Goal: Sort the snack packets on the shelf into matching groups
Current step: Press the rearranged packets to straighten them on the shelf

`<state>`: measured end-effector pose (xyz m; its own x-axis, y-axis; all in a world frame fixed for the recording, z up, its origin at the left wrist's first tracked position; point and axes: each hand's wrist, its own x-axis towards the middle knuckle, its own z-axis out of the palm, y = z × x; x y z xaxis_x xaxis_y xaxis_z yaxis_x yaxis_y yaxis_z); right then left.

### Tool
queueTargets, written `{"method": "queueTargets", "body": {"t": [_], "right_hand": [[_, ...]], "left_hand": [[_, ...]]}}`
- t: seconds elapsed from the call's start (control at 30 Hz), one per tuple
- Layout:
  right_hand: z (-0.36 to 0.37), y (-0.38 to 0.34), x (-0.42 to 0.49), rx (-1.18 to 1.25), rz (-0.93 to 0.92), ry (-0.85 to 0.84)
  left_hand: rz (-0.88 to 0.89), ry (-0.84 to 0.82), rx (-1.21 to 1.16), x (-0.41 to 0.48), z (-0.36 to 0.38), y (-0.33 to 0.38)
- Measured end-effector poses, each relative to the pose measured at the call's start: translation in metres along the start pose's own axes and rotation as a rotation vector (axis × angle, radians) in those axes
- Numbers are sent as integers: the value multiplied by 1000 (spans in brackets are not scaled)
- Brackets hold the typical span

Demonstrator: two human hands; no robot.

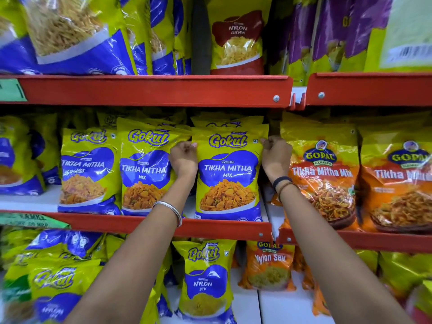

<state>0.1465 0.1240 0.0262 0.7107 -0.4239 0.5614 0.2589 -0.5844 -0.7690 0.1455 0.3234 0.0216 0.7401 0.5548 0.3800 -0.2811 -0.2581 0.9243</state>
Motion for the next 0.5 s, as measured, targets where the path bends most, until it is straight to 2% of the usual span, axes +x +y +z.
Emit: {"method": "queueTargets", "body": {"t": [0.07,0.13,0.23,0.3,0.37,0.5], "right_hand": [[-6,2,-12,-15,-65,25],[-9,3,-36,23,-224,44],[5,9,-76,-50,-498,-83],[16,22,-90,-163,-605,-173],[21,41,-92,-272,-584,-214],[22,56,-83,-362,-534,-260]], "left_hand": [[162,7,66,-11,-5,-6],[313,-10,114,-32,-8,-13],[650,-138,318,-70,-2,-31],[829,-222,528,-84,5,-49],[857,-261,675,-86,8,-64],[849,-264,797,-79,7,-68]]}}
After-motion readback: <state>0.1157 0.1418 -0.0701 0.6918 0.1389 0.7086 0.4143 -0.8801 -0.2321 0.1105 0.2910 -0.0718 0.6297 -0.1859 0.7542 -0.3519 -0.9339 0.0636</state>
